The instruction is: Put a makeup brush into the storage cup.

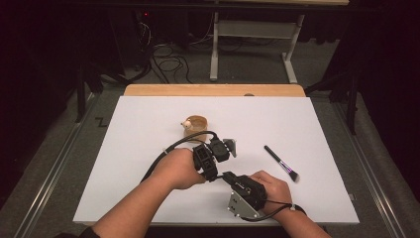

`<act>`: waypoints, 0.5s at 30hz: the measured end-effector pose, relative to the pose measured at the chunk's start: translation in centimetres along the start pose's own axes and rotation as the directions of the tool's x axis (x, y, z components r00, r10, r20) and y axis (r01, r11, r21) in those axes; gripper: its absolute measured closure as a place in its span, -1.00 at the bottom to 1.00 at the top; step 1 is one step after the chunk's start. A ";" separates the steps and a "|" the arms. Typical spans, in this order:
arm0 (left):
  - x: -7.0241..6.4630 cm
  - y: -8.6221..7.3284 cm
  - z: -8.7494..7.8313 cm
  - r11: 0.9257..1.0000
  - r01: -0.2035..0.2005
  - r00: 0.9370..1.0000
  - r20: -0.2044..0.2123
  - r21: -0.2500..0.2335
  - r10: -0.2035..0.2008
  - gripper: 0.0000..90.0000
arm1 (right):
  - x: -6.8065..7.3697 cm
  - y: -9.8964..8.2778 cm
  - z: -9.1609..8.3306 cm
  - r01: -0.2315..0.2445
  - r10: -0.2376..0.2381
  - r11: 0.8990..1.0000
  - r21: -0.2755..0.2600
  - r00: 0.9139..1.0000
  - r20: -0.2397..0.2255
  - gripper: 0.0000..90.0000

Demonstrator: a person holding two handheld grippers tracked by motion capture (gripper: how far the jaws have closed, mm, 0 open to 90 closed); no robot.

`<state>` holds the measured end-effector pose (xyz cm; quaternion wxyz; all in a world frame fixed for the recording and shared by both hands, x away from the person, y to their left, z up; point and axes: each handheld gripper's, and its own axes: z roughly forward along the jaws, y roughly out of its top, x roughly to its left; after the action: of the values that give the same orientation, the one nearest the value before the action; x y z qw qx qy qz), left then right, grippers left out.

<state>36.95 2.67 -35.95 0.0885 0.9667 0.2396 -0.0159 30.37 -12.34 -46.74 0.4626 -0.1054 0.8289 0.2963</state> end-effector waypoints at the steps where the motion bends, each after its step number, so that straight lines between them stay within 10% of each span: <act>1: 0.0 0.0 0.0 1.000 0.000 1.000 0.000 0.000 0.000 0.84 | 0.0 0.0 0.0 -0.001 0.001 1.000 0.001 1.000 -0.001 0.92; 15: 0.2 0.0 -0.2 1.000 0.013 1.000 0.007 -0.023 -0.013 0.72 | -0.1 -0.1 0.0 0.005 -0.004 1.000 0.009 1.000 -0.007 0.92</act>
<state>37.12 2.79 -35.79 0.1001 0.9640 0.2456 -0.0173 30.43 -12.39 -46.70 0.4609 -0.1063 0.8315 0.2913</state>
